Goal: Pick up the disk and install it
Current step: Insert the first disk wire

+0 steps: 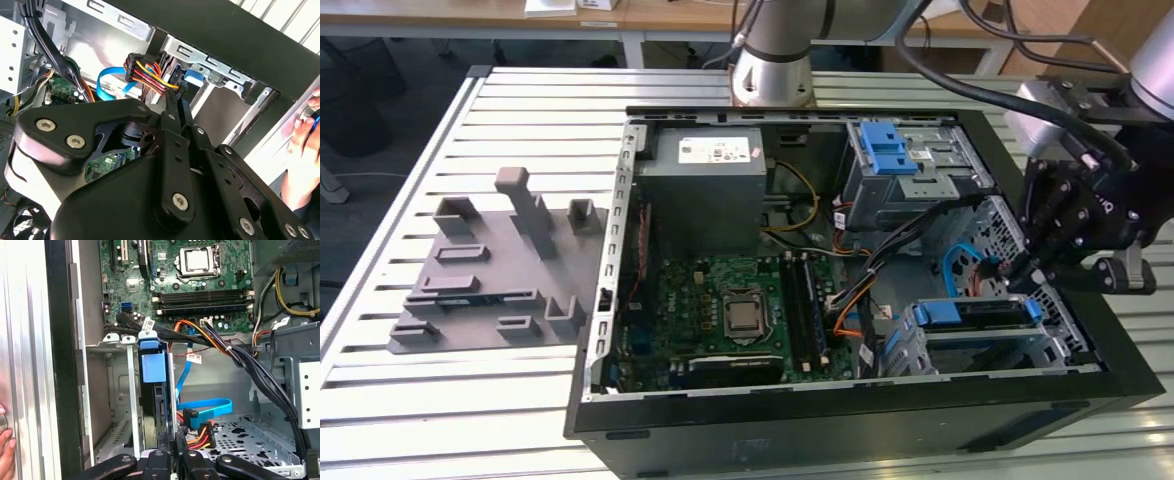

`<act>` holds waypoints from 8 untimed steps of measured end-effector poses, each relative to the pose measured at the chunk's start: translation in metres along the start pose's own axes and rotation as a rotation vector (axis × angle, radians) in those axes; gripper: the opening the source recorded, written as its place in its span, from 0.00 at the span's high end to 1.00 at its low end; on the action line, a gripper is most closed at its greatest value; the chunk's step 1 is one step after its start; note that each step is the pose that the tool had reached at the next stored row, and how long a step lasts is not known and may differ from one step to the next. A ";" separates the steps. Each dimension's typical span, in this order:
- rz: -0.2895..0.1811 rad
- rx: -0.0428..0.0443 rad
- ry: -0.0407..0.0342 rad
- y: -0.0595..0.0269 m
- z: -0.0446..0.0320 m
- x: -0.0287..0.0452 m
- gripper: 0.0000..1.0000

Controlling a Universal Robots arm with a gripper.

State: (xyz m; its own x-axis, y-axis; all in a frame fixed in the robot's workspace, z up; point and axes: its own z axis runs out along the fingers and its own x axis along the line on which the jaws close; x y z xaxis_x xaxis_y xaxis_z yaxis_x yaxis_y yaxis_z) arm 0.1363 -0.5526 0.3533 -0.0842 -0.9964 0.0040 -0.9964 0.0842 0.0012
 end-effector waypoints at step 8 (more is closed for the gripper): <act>-0.038 0.0075 -0.0004 0.0036 0.0034 0.0020 0.84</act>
State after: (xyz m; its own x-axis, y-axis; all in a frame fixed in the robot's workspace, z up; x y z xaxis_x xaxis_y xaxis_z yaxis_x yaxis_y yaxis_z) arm 0.1326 -0.5543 0.3499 -0.0459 -0.9989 0.0037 -0.9989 0.0458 -0.0062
